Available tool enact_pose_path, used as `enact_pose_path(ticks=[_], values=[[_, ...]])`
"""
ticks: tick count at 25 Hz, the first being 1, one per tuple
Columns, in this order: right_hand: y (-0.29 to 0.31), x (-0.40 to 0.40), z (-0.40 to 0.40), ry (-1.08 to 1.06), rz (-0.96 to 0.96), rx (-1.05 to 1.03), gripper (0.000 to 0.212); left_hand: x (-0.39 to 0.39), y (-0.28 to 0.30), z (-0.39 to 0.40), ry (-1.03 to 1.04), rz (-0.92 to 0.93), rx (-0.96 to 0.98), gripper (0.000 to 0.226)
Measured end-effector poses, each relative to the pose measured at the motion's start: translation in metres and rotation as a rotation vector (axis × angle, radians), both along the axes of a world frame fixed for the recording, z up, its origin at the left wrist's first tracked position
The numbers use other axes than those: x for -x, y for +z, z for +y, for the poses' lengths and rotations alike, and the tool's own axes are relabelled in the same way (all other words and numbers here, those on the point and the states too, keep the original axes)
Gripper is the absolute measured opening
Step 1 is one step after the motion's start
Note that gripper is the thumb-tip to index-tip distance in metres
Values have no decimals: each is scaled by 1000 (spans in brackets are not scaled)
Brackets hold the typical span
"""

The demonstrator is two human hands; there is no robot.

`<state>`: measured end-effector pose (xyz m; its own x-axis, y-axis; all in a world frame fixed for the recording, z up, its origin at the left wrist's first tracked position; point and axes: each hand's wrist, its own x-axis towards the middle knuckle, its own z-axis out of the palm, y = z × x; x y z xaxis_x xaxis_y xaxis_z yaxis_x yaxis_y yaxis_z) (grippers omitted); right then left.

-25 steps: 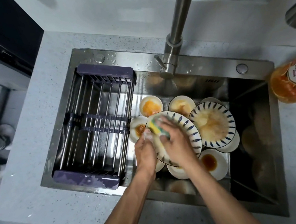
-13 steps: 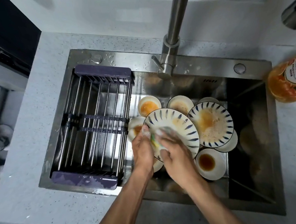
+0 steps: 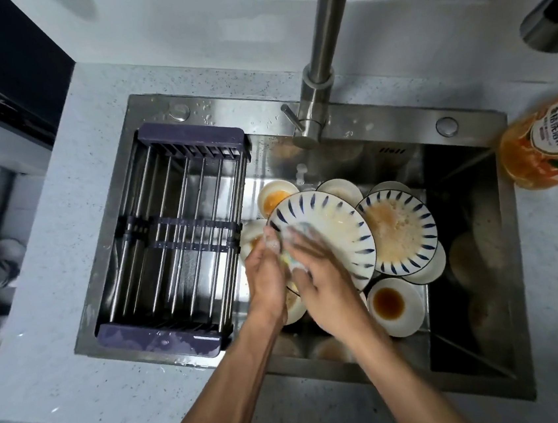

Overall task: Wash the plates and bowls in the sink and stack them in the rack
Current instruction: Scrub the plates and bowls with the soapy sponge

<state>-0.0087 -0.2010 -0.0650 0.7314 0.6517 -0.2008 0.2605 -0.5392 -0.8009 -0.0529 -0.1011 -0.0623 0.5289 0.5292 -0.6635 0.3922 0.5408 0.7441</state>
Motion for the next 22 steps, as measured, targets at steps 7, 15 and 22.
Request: enact_pose_path(ticks=[7, 15, 22], values=[[-2, 12, -6, 70, -136, 71, 53, 11, -9, -14, 27, 34, 25, 41], [2, 15, 8, 34, -135, 119, 53, 2, 3, -4, 33, 6, -20, 30], [9, 19, 6, 60, -79, 124, 56, 4, 0, 0, 42, 20, -1, 35]])
